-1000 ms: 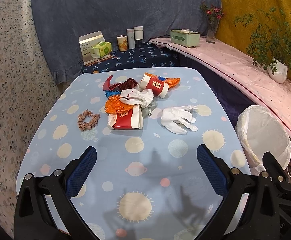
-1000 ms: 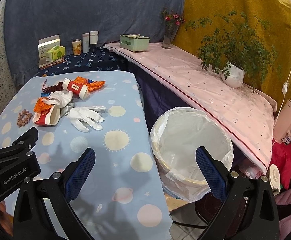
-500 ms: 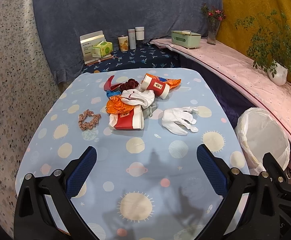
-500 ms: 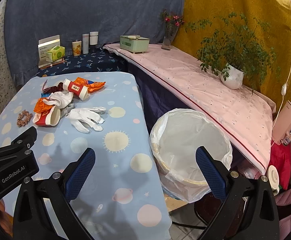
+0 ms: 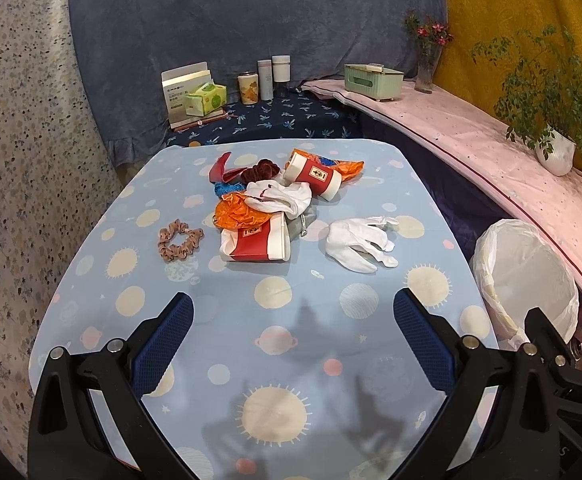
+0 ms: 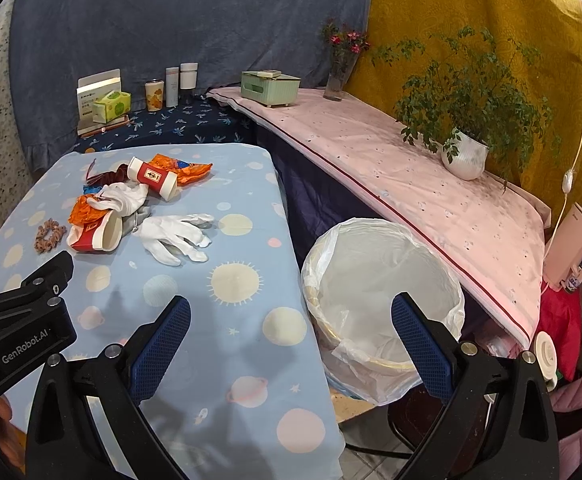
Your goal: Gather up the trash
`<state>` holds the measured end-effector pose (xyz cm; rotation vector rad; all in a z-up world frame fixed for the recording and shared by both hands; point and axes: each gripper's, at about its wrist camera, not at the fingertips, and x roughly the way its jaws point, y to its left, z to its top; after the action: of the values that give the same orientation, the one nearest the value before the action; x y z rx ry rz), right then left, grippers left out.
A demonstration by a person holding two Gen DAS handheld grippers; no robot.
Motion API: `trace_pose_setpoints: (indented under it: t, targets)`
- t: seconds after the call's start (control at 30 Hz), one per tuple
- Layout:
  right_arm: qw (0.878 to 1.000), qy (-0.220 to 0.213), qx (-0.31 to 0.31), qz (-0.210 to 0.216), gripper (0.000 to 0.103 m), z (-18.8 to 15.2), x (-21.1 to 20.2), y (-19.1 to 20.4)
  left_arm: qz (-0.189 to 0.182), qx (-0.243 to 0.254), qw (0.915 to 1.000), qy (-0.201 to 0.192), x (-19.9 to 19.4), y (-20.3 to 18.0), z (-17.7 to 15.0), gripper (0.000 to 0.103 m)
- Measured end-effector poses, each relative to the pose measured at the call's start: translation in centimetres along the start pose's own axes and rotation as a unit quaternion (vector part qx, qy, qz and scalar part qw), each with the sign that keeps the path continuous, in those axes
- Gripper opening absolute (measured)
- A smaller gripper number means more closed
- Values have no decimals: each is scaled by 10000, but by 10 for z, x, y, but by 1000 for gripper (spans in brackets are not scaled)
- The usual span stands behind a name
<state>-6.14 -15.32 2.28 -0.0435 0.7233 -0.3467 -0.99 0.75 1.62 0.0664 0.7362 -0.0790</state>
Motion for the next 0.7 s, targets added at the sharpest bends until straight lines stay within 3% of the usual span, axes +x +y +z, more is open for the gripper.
trace_pose_setpoints:
  t: [0.7]
  targets:
    - [10000,-52,65,5,96,6,7,21,-119,-198,9996,129,21,33,5,96]
